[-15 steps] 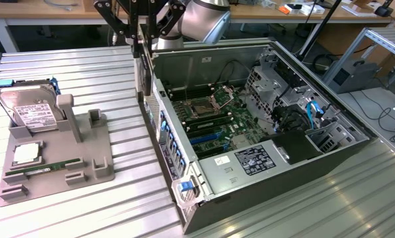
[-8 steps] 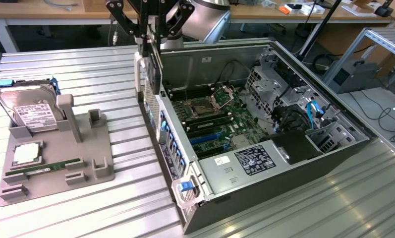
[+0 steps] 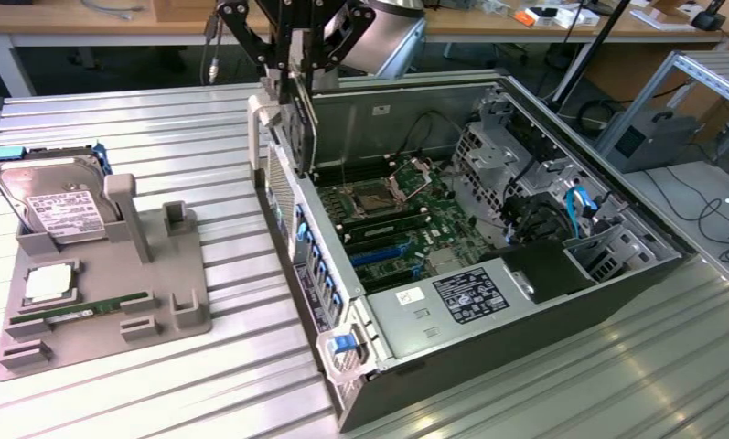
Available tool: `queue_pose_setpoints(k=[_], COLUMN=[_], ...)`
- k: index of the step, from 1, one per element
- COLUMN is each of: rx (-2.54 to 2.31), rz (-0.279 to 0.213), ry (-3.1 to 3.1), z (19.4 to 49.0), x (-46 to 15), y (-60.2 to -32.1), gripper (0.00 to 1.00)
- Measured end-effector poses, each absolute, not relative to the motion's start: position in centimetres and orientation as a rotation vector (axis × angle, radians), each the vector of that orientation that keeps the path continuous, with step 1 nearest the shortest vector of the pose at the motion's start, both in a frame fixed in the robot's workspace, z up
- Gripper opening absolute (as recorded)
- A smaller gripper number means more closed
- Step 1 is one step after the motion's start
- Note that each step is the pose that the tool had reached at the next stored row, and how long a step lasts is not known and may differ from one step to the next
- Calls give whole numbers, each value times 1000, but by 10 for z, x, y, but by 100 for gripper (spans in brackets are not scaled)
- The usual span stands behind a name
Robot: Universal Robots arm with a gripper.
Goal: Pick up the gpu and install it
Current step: 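Pick up the gpu and move the gpu toward the slot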
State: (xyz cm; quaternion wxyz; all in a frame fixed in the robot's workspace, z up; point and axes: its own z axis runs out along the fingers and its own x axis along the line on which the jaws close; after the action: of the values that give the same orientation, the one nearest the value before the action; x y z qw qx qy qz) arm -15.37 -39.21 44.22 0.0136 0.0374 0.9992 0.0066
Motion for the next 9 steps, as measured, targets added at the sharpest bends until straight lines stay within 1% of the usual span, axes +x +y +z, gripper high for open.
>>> queue_pose_setpoints(k=[9], rx=[116], rz=[20], ry=[3112], z=[442], x=[-143], y=[-392], gripper=[27])
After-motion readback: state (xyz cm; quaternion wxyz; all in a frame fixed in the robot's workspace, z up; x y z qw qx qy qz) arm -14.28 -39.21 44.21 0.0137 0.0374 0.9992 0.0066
